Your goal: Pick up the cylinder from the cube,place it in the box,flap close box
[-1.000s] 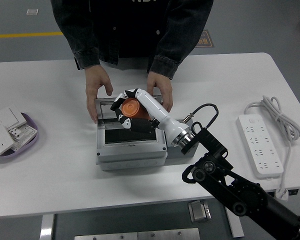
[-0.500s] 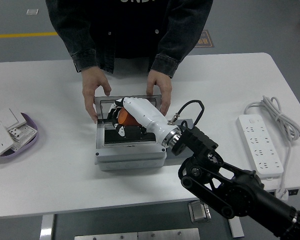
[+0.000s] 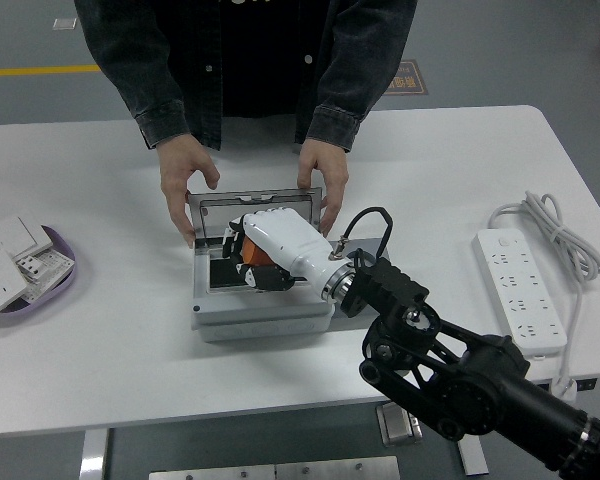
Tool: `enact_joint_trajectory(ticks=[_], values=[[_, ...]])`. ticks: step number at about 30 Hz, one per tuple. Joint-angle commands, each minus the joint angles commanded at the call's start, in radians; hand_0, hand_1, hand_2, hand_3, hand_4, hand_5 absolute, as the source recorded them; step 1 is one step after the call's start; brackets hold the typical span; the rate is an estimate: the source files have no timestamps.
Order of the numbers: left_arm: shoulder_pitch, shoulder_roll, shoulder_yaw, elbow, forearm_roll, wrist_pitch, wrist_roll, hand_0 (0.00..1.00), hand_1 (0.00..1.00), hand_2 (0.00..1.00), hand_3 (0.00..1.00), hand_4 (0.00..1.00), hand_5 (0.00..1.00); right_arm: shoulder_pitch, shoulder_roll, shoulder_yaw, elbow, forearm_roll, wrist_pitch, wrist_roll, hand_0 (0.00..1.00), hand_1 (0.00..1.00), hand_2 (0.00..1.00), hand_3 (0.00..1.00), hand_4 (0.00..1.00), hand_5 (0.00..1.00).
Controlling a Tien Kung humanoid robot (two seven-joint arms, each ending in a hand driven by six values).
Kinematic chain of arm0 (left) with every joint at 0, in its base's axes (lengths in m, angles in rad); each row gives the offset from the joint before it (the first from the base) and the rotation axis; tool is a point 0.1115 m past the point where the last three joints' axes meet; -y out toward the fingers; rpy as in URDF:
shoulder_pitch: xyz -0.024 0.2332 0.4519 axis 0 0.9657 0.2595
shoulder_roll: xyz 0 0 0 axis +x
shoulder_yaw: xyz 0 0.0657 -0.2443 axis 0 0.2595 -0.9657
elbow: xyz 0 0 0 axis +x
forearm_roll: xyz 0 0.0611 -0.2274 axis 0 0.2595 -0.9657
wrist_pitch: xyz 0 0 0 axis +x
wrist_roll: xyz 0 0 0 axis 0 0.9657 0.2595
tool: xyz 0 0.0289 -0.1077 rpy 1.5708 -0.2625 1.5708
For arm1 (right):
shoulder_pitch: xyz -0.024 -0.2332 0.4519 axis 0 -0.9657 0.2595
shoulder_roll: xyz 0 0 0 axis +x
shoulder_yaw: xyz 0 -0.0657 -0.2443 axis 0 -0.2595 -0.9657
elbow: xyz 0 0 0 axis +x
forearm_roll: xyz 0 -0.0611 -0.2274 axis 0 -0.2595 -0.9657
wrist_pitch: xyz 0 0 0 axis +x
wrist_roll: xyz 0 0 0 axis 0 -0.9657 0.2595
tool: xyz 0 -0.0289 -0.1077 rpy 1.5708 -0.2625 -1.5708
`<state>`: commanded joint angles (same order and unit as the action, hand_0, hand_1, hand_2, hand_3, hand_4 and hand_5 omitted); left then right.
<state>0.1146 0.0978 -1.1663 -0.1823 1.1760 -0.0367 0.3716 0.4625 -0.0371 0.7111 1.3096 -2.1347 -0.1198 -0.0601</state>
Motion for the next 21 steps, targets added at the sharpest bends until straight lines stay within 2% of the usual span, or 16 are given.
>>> enact_joint_trajectory(ticks=[2, 3, 8, 9, 14, 15, 20, 21], values=[[0.0, 0.0, 0.0, 0.0, 0.0, 0.0, 0.0, 0.618, 0.623, 0.593, 0.661, 0.711, 0.24, 0.002, 0.001, -0.005, -0.008, 0.0, 0.002, 0.003, 0.105, 0.292, 0.463, 0.418, 0.129, 0.002], [0.0, 0.0, 0.001, 0.0, 0.0, 0.0, 0.0, 0.618, 0.623, 0.594, 0.661, 0.71, 0.238, 0.002, 0.001, -0.008, -0.011, 0.001, 0.003, 0.004, 0.265, 0.444, 0.518, 0.521, 0.267, 0.002], [-0.001, 0.0, 0.005, 0.001, -0.003, -0.001, 0.0, 0.618, 0.623, 0.594, 0.661, 0.71, 0.238, 0.003, 0.002, -0.015, -0.032, -0.006, 0.017, 0.002, 0.265, 0.444, 0.518, 0.521, 0.267, 0.002], [-0.001, 0.0, 0.004, 0.0, -0.003, -0.001, 0.0, 0.618, 0.623, 0.594, 0.661, 0.711, 0.239, 0.004, 0.002, -0.015, -0.034, -0.008, 0.021, 0.001, 0.62, 0.628, 0.607, 0.652, 0.586, 0.002], [-0.001, 0.0, 0.005, 0.001, -0.002, -0.002, 0.002, 0.618, 0.623, 0.594, 0.661, 0.711, 0.239, 0.007, -0.006, -0.009, -0.041, -0.016, 0.04, -0.003, 0.62, 0.628, 0.607, 0.652, 0.586, 0.002], [-0.001, 0.0, 0.005, 0.001, -0.003, -0.002, 0.002, 0.618, 0.623, 0.594, 0.661, 0.711, 0.239, 0.008, -0.007, -0.007, -0.042, -0.017, 0.042, -0.003, 0.763, 0.66, 0.646, 0.669, 0.658, 0.242], [-0.001, 0.0, 0.007, 0.001, -0.005, -0.003, 0.001, 0.618, 0.623, 0.594, 0.661, 0.711, 0.239, 0.008, -0.01, 0.0, -0.038, -0.018, 0.047, -0.001, 0.763, 0.66, 0.646, 0.669, 0.658, 0.242], [-0.001, 0.0, 0.007, 0.001, -0.005, -0.003, 0.001, 0.619, 0.624, 0.594, 0.661, 0.71, 0.238, 0.008, -0.011, 0.0, -0.037, -0.016, 0.047, 0.0, 0.803, 0.673, 0.652, 0.671, 0.718, 0.274]])
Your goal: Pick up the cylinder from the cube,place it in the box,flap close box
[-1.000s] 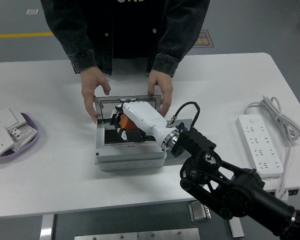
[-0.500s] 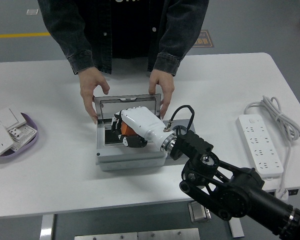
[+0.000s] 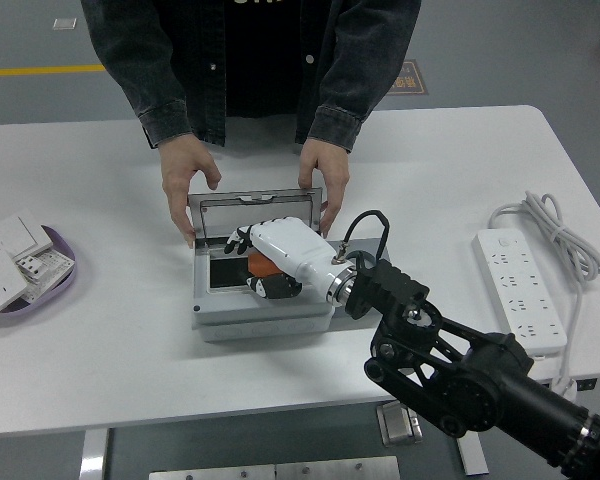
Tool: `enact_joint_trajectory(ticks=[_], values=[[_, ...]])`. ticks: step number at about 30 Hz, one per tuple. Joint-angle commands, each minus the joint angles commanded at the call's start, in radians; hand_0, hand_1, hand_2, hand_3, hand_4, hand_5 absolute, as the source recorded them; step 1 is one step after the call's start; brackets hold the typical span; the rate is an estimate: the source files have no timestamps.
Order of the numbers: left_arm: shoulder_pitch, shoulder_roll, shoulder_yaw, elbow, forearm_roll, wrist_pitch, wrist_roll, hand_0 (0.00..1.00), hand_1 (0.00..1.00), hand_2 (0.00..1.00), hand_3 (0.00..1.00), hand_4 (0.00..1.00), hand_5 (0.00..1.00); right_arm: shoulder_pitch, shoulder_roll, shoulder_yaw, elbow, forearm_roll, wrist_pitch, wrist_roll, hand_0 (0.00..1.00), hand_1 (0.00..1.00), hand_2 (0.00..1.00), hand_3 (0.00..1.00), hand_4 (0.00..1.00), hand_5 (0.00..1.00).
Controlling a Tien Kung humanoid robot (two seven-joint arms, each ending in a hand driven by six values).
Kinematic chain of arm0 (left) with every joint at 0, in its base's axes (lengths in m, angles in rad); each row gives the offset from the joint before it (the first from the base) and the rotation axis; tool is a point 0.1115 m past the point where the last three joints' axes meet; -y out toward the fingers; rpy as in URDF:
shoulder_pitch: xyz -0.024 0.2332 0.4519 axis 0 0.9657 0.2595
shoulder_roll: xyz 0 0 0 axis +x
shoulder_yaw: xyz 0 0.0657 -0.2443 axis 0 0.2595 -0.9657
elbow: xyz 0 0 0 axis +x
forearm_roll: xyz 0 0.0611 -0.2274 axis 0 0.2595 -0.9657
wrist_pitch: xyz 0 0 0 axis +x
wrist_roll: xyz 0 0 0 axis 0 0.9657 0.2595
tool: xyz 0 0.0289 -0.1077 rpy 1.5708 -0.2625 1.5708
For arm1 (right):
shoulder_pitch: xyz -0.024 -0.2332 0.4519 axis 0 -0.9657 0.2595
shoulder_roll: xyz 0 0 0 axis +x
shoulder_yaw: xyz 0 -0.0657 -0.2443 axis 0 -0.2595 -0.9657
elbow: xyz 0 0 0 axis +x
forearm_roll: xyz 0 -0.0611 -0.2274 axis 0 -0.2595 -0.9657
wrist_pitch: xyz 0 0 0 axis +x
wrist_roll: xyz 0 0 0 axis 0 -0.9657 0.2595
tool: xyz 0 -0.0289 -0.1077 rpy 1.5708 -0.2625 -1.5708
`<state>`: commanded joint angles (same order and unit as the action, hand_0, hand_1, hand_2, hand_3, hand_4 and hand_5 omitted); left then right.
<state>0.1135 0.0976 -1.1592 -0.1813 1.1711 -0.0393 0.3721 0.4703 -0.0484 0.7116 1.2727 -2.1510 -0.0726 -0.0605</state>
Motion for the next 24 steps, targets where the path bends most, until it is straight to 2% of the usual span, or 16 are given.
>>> enact_joint_trajectory(ticks=[5, 6, 7, 13, 17, 18, 21, 23, 24], values=[[-0.001, -0.001, 0.008, 0.001, -0.008, 0.0, -0.003, 0.619, 0.624, 0.594, 0.661, 0.71, 0.238, -0.006, -0.009, -0.006, 0.013, 0.077, -0.014, 0.024, 0.803, 0.673, 0.652, 0.671, 0.718, 0.274], [-0.001, -0.001, 0.01, 0.001, -0.01, 0.0, -0.004, 0.619, 0.624, 0.594, 0.66, 0.71, 0.239, -0.01, -0.013, -0.008, 0.019, 0.108, -0.018, 0.033, 0.814, 0.674, 0.653, 0.672, 0.765, 0.317], [-0.001, -0.001, 0.012, 0.001, -0.012, 0.0, -0.005, 0.619, 0.624, 0.594, 0.66, 0.71, 0.239, -0.014, -0.016, -0.01, 0.025, 0.136, -0.022, 0.043, 0.814, 0.674, 0.653, 0.672, 0.765, 0.317], [0.0, -0.004, 0.025, 0.001, -0.026, -0.001, -0.008, 0.619, 0.625, 0.594, 0.66, 0.71, 0.239, -0.046, -0.066, -0.022, 0.143, 0.369, -0.043, 0.115, 0.816, 0.67, 0.655, 0.672, 0.779, 0.337], [0.002, -0.005, 0.026, 0.001, -0.027, 0.0, -0.007, 0.619, 0.625, 0.594, 0.66, 0.71, 0.239, -0.024, -0.1, 0.0, 0.228, 0.502, -0.072, 0.113, 0.816, 0.67, 0.655, 0.672, 0.779, 0.337], [0.002, -0.005, 0.025, 0.001, -0.026, 0.0, -0.007, 0.619, 0.624, 0.594, 0.66, 0.71, 0.238, -0.012, -0.108, 0.007, 0.244, 0.531, -0.08, 0.109, 0.773, 0.654, 0.644, 0.665, 0.766, 0.343], [-0.001, -0.003, 0.022, 0.001, -0.022, 0.0, -0.007, 0.619, 0.624, 0.594, 0.66, 0.71, 0.238, 0.038, -0.132, 0.028, 0.239, 0.591, -0.094, 0.092, 0.773, 0.654, 0.644, 0.665, 0.766, 0.343], [-0.003, -0.002, 0.02, 0.001, -0.019, 0.0, -0.006, 0.619, 0.624, 0.594, 0.66, 0.71, 0.238, 0.073, -0.143, 0.038, 0.208, 0.594, -0.096, 0.08, 0.773, 0.654, 0.644, 0.665, 0.766, 0.343], [-0.004, -0.001, 0.018, 0.001, -0.015, 0.0, -0.006, 0.619, 0.624, 0.594, 0.66, 0.711, 0.239, 0.093, -0.146, 0.045, 0.186, 0.584, -0.093, 0.07, 0.722, 0.638, 0.636, 0.66, 0.754, 0.348]])
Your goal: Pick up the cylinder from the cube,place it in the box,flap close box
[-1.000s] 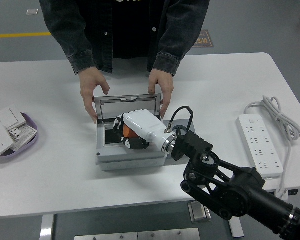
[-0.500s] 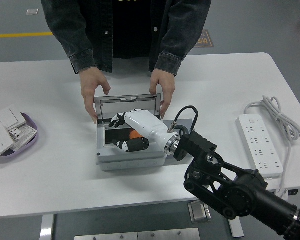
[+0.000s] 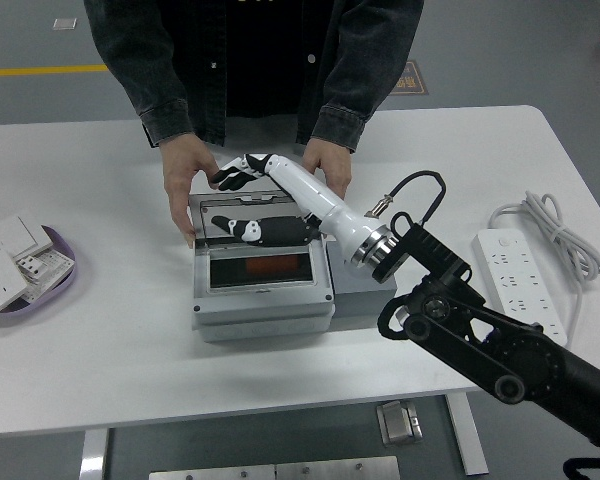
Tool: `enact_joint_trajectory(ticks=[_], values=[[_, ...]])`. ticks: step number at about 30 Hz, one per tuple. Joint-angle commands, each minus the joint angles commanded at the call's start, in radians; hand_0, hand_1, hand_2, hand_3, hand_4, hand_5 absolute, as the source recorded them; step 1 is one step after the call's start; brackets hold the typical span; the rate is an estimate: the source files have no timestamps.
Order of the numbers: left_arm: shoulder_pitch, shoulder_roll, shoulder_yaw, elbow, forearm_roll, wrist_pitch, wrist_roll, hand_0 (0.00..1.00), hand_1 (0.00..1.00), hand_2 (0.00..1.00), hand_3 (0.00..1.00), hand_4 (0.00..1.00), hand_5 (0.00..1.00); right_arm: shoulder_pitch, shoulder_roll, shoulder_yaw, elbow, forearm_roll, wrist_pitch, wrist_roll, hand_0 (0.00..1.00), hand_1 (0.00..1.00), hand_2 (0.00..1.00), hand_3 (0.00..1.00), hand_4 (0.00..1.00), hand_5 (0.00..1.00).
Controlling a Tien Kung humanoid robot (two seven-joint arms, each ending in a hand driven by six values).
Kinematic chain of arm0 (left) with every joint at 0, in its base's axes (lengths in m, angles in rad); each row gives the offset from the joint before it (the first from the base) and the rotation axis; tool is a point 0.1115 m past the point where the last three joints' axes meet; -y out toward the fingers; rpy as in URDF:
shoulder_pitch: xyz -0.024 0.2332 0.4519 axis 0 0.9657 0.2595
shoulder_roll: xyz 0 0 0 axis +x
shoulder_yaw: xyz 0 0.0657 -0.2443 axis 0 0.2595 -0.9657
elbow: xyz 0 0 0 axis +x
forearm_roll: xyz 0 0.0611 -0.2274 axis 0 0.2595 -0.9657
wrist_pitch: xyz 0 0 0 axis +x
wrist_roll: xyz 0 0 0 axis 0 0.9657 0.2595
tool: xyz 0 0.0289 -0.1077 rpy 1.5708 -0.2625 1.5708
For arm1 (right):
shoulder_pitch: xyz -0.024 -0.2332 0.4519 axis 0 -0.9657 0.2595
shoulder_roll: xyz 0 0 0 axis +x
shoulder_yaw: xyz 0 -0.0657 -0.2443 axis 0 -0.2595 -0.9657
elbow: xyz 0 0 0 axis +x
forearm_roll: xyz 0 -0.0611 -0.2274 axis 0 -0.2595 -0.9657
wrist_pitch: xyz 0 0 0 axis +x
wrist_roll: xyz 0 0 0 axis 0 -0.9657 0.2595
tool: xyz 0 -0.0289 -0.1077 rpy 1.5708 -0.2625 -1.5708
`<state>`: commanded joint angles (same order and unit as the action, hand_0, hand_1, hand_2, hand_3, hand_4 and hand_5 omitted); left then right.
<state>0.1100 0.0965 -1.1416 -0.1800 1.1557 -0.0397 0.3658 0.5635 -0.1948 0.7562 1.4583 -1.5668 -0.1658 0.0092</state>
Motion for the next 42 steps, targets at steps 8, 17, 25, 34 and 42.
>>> enact_joint_trajectory(ticks=[8, 17, 25, 34, 42], values=[[-0.002, -0.001, -0.006, 0.0, 0.012, -0.003, 0.004, 0.62, 0.624, 0.594, 0.66, 0.711, 0.239, 0.108, 0.013, -0.008, -0.182, -0.1, 0.034, -0.04, 0.671, 0.635, 0.62, 0.66, 0.731, 0.338], [-0.003, 0.0, -0.019, 0.0, 0.018, -0.001, 0.005, 0.619, 0.626, 0.594, 0.66, 0.711, 0.239, 0.104, -0.002, -0.067, -0.237, -0.246, 0.031, -0.123, 0.663, 0.624, 0.6, 0.661, 0.71, 0.336], [-0.005, -0.003, -0.012, 0.0, 0.01, -0.001, 0.001, 0.619, 0.625, 0.595, 0.661, 0.713, 0.241, 0.062, -0.034, -0.098, -0.118, -0.343, 0.025, -0.158, 0.657, 0.623, 0.603, 0.666, 0.695, 0.348], [-0.001, -0.003, -0.001, 0.0, -0.002, 0.002, 0.0, 0.62, 0.625, 0.596, 0.662, 0.714, 0.241, 0.034, -0.061, -0.114, -0.054, -0.362, 0.007, -0.148, 0.623, 0.617, 0.602, 0.668, 0.69, 0.352], [-0.003, -0.004, 0.01, 0.0, -0.013, 0.002, -0.003, 0.619, 0.624, 0.596, 0.664, 0.72, 0.247, -0.004, -0.078, -0.132, -0.009, -0.363, -0.002, -0.143, 0.576, 0.609, 0.588, 0.666, 0.666, 0.352]])
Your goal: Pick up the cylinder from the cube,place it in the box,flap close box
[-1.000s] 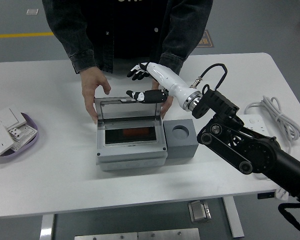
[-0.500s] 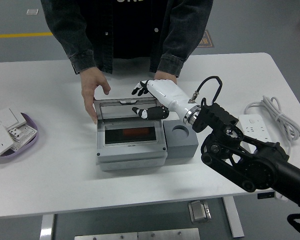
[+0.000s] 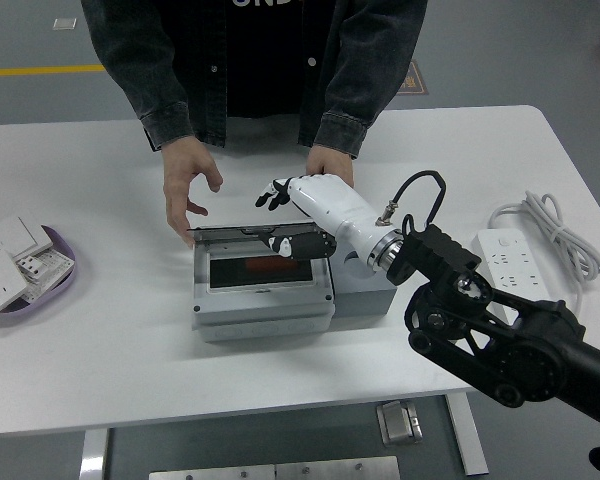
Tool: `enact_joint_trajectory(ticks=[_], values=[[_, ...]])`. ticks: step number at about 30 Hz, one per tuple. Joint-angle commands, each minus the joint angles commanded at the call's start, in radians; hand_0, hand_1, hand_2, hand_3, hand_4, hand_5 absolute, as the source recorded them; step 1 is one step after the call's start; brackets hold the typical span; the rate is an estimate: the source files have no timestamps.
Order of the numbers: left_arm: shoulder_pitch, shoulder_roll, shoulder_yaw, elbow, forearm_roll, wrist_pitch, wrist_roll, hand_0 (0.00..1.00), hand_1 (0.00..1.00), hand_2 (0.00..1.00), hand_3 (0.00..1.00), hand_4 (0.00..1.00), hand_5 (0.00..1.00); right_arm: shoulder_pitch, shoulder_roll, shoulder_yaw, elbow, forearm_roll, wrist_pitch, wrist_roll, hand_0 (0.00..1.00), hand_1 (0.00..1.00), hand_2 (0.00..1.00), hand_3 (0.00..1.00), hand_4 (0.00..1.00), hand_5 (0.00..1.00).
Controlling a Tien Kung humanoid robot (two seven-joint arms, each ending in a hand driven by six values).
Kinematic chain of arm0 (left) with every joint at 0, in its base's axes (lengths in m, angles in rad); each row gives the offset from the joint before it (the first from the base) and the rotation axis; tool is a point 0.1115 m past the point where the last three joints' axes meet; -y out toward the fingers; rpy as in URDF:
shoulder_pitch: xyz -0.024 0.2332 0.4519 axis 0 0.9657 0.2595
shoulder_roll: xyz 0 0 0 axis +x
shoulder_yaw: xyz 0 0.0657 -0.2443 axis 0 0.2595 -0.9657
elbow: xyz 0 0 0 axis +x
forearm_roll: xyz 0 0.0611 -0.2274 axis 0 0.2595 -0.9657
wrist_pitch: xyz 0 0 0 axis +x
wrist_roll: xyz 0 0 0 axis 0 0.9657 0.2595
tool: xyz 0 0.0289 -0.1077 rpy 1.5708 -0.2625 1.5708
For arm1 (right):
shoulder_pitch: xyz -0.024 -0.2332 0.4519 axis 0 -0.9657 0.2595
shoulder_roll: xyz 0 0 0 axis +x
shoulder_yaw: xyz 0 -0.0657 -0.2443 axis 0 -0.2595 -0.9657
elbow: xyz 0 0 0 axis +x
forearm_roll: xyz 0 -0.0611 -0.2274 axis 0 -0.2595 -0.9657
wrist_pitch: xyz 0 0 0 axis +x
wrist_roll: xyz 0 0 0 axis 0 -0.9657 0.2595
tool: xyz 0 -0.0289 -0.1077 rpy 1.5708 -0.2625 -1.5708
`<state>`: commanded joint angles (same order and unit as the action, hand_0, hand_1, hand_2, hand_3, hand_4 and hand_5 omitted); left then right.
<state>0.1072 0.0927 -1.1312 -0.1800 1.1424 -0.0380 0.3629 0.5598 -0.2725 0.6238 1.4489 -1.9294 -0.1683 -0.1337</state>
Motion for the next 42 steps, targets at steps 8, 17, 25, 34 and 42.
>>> enact_joint_trajectory(ticks=[8, 17, 25, 34, 42], values=[[0.003, 0.002, 0.006, 0.0, -0.009, 0.002, -0.001, 0.619, 0.624, 0.596, 0.663, 0.72, 0.249, -0.067, -0.039, -0.041, 0.099, 0.02, -0.015, -0.006, 0.559, 0.604, 0.584, 0.666, 0.659, 0.358], [0.003, 0.001, 0.008, 0.0, -0.014, 0.004, -0.004, 0.619, 0.624, 0.596, 0.664, 0.72, 0.249, -0.122, -0.038, -0.026, 0.094, 0.083, -0.034, 0.015, 0.541, 0.601, 0.585, 0.663, 0.654, 0.358], [0.002, 0.004, 0.006, 0.0, -0.01, 0.004, -0.004, 0.619, 0.624, 0.596, 0.663, 0.718, 0.246, -0.195, -0.062, 0.126, 0.165, 0.171, -0.062, 0.057, 0.537, 0.6, 0.584, 0.668, 0.649, 0.355], [0.007, 0.0, -0.009, 0.0, 0.003, 0.004, 0.002, 0.619, 0.624, 0.595, 0.662, 0.717, 0.244, -0.388, -0.023, 0.435, 0.225, 0.368, -0.048, 0.219, 0.539, 0.6, 0.587, 0.668, 0.647, 0.354], [0.007, 0.005, -0.031, -0.003, 0.028, 0.003, 0.013, 0.619, 0.625, 0.595, 0.662, 0.714, 0.24, -0.503, 0.045, 0.672, 0.153, 0.605, 0.054, 0.322, 0.543, 0.597, 0.588, 0.665, 0.642, 0.343]])
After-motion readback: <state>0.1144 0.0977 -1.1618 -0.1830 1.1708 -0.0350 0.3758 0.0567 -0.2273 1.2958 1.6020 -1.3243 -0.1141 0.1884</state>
